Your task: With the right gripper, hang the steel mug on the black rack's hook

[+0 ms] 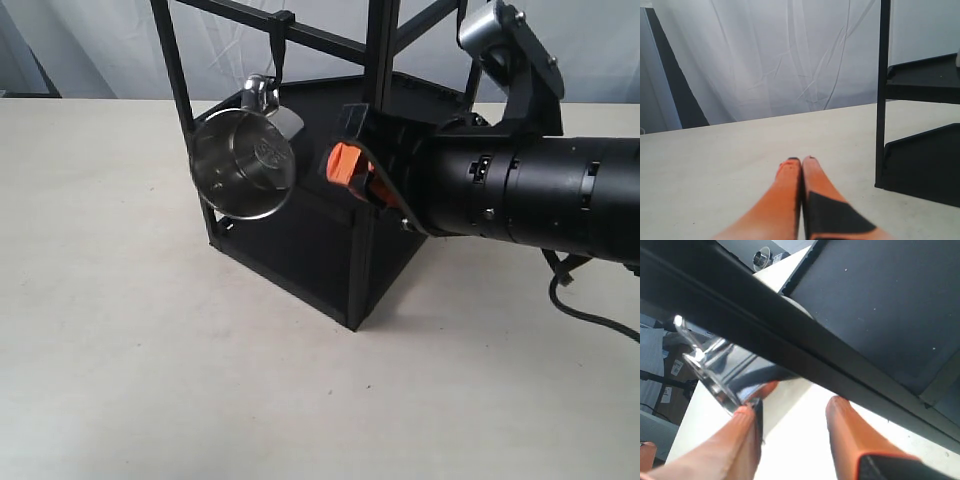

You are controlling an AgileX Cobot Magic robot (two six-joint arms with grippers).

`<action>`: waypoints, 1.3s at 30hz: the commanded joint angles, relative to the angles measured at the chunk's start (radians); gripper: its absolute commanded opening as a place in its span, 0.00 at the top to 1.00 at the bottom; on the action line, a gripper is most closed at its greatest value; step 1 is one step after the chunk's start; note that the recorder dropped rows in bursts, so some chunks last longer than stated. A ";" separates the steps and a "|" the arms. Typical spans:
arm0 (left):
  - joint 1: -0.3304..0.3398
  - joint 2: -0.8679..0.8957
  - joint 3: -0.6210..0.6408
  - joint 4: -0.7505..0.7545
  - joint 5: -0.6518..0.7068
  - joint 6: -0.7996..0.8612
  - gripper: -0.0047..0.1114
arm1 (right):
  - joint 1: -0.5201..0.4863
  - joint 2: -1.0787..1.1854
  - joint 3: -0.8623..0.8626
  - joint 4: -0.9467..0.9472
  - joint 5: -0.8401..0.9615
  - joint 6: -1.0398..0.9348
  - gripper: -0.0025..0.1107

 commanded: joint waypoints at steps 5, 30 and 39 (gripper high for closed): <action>-0.005 -0.005 0.000 0.001 -0.005 -0.002 0.95 | -0.002 -0.017 0.008 -0.033 -0.004 -0.001 0.61; -0.005 -0.005 0.000 0.001 -0.005 -0.002 0.95 | -0.002 -0.417 0.092 -0.156 0.265 -0.001 0.98; -0.005 -0.005 0.000 0.001 -0.005 -0.002 0.95 | -0.164 -0.609 0.208 -0.512 0.087 -0.005 0.98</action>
